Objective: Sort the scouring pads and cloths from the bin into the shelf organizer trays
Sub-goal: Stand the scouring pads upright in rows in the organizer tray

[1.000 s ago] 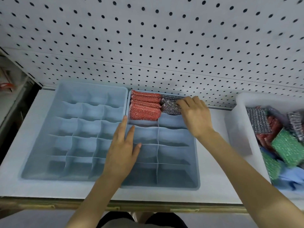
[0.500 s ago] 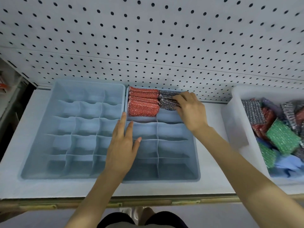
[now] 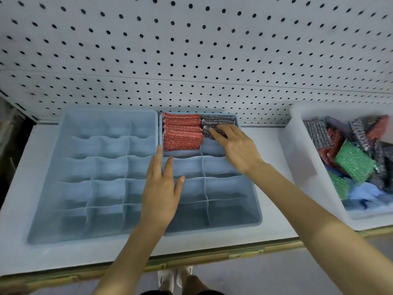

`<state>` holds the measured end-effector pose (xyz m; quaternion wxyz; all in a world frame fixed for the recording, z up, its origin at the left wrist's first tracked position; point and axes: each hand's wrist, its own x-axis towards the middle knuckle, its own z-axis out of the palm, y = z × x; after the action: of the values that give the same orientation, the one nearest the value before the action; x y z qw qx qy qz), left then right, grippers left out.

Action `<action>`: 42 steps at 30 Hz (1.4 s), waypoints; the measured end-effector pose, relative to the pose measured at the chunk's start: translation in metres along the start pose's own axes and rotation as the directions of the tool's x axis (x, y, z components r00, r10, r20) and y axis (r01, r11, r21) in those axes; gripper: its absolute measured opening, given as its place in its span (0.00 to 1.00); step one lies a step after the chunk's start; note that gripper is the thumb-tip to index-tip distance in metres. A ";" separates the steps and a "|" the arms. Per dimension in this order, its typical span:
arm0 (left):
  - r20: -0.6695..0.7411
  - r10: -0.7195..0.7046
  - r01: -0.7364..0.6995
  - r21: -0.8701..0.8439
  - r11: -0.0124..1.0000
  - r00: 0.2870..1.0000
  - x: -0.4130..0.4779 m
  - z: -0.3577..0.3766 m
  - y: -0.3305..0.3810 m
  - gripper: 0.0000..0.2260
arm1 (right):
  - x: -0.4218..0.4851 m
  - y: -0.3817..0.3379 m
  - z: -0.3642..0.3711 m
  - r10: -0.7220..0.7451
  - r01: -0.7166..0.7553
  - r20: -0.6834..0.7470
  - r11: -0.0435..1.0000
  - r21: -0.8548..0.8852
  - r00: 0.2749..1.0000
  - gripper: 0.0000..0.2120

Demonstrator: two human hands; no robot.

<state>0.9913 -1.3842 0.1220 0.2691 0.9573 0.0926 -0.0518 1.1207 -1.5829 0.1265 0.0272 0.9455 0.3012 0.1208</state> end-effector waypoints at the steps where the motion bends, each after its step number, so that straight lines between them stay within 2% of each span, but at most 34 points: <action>1: 0.004 -0.001 0.001 -0.002 1.000 1.000 0.000 -0.001 0.000 0.26 | 0.000 0.003 -0.002 0.013 -0.014 0.024 1.000 0.013 1.000 0.35; 6: 0.014 0.001 -0.001 -0.031 1.000 1.000 -0.001 0.000 -0.002 0.27 | -0.015 -0.013 -0.002 0.191 -0.190 0.055 0.982 -0.013 0.980 0.36; 9: 0.008 0.006 -0.006 -0.034 0.999 1.000 -0.001 0.001 -0.003 0.26 | -0.014 -0.021 -0.003 0.290 -0.297 0.090 0.951 0.080 0.953 0.37; 12: 0.004 0.006 -0.006 -0.050 0.999 1.000 -0.001 -0.001 -0.003 0.26 | -0.011 -0.019 -0.008 0.265 -0.285 0.148 0.949 0.137 0.953 0.36; 15: -0.008 0.018 -0.019 -0.071 0.997 1.000 -0.001 -0.003 -0.002 0.26 | -0.011 -0.008 -0.016 0.264 -0.320 0.236 0.915 0.245 0.935 0.29; 19: 0.017 0.015 -0.013 -0.083 0.996 1.000 0.000 -0.006 -0.004 0.25 | -0.027 0.014 -0.042 0.366 -0.435 0.239 0.802 0.410 0.899 0.26; 21: -0.028 0.020 -0.021 -0.044 0.999 0.999 0.003 -0.009 -0.002 0.23 | -0.049 0.028 -0.061 0.417 -0.483 0.251 0.681 0.550 0.874 0.25; 24: -0.132 0.062 -0.059 0.032 0.998 0.989 0.009 -0.014 0.035 0.20 | -0.096 0.058 -0.092 0.509 -0.476 0.211 0.476 0.739 0.835 0.21; 28: -0.096 0.211 -0.228 -0.223 0.948 0.973 0.009 0.001 0.151 0.17 | -0.155 0.121 -0.115 0.637 -0.486 0.213 0.290 0.824 0.741 0.15; 30: -0.105 0.305 -0.322 -0.292 0.900 0.947 0.002 0.020 0.213 0.16 | -0.180 0.158 -0.116 0.663 -0.497 0.238 0.233 0.836 0.710 0.14; 33: -0.097 0.361 -0.372 -0.350 0.860 0.927 -0.007 0.055 0.292 0.16 | -0.216 0.219 -0.109 0.622 -0.542 0.302 0.237 0.807 0.722 0.15; 36: -0.028 0.349 -0.334 -0.371 0.867 0.937 -0.008 0.082 0.339 0.19 | -0.250 0.272 -0.098 0.628 -0.572 0.262 0.360 0.737 0.733 0.16; 39: -0.005 0.388 -0.386 -0.119 0.915 0.922 0.001 0.114 0.367 0.21 | -0.280 0.326 -0.091 0.669 -0.646 0.232 0.475 0.597 0.707 0.18; 42: 0.154 0.294 -0.324 0.242 0.915 0.943 0.011 0.141 0.369 0.25 | -0.295 0.351 -0.081 0.612 -0.714 0.395 0.455 0.532 0.685 0.29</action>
<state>1.0706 -1.7655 0.1871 0.1491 0.9825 -0.0834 -0.0749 1.0656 -2.0411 0.1860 -0.3298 0.9393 -0.0730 -0.0603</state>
